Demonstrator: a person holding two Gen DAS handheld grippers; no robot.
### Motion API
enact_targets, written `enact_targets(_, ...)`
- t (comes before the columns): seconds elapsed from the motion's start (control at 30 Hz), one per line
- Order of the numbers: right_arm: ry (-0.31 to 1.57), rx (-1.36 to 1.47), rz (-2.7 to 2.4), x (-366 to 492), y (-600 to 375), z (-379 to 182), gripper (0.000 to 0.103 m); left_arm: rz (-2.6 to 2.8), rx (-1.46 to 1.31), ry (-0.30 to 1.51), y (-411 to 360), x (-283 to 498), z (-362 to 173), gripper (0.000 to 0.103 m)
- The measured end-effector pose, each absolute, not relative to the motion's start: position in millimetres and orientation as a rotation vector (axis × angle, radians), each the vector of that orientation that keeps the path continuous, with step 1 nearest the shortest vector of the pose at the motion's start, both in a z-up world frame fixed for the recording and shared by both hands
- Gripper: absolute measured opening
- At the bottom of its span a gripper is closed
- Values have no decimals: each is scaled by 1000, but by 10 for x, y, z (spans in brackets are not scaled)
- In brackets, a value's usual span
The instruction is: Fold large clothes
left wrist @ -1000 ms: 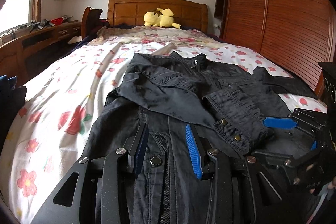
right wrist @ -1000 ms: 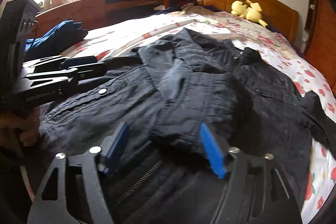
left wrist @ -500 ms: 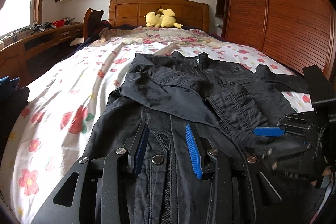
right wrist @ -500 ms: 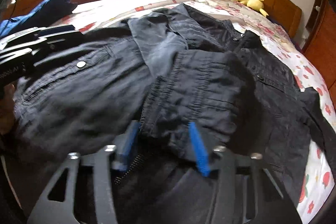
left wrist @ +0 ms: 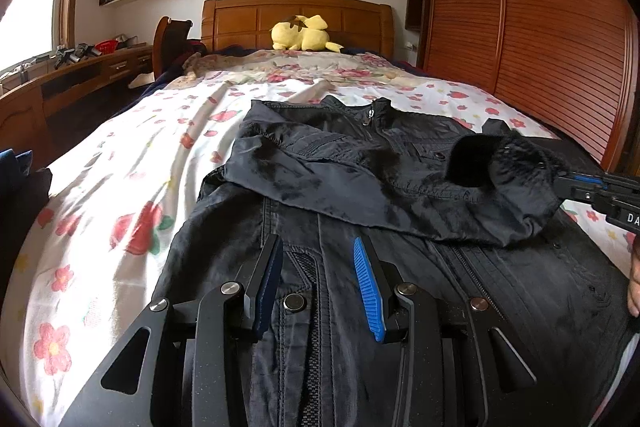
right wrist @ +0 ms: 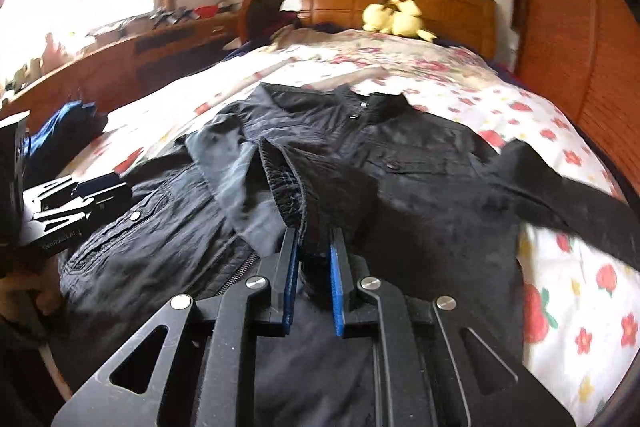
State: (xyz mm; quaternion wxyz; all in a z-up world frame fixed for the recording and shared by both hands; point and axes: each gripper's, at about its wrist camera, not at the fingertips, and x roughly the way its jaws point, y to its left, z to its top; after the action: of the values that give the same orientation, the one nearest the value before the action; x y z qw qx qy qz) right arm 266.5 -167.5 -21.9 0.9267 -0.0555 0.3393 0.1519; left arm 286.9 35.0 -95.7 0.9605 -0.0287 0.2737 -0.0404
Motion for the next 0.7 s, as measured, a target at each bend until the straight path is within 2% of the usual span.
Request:
enact_targets(0.33,829,31,167,2740,-2265,-439,16,-80,-55,554,339,2863,-958,38)
enact_targets(0.43,812,8,131,2668,-2361,-415,16,-80,-54,552,336,2860,-955,38)
enact_targets(0.47,810,3,132,2657,-2380,-409,19,-79,-52,549,333,2851,-952,38)
enact_targets(0.57,819,-8,148,2695,-2422,-421,38,-73,-37,529,301,2809,-928,38)
enact_targets(0.6,823,-13,145,2715,-2431,-430,41,-73,-36,527,290,2795,-922,38)
enact_targets(0.7,888,-36,144,2826,-2445,-542,42,-89,-50,528,269,2744,-908,38)
